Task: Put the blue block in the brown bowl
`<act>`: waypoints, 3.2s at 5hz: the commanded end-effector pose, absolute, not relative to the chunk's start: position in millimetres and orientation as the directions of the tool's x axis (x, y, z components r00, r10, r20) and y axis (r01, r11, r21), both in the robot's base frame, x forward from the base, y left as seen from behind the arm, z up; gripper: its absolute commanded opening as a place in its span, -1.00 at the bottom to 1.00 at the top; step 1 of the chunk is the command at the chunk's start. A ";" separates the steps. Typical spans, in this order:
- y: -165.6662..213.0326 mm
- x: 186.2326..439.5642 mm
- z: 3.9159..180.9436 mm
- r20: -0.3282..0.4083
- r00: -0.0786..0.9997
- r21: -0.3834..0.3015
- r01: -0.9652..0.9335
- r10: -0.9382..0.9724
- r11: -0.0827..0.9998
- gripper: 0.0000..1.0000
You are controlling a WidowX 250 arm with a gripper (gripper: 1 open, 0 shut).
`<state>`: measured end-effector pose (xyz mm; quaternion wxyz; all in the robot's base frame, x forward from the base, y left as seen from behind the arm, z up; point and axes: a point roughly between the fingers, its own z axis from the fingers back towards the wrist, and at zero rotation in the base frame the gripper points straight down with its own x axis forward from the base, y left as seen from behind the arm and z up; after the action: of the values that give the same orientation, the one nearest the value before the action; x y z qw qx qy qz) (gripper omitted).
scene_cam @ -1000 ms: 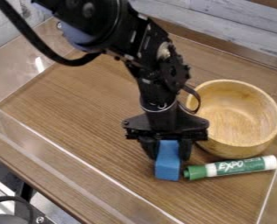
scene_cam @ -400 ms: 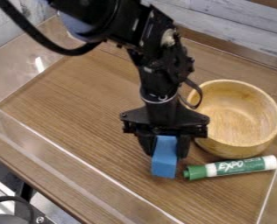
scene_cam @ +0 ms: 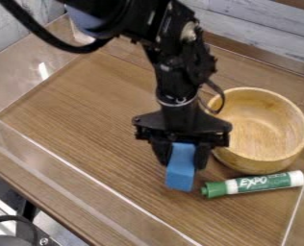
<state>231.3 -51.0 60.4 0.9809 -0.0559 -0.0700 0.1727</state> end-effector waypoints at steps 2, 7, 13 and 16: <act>-51.2 246.7 94.9 0.189 0.932 -0.135 -0.288 0.311 0.948 -1.00; -30.7 261.8 152.9 0.299 0.911 -0.156 -0.248 0.285 0.956 -1.00; 26.9 275.7 181.7 0.509 0.852 -0.122 -0.073 0.126 0.990 -1.00; 28.5 282.3 177.9 0.611 0.789 -0.105 -0.004 0.068 0.994 -1.00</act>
<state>279.7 26.0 162.7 0.9525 -0.0559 -0.2985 0.0205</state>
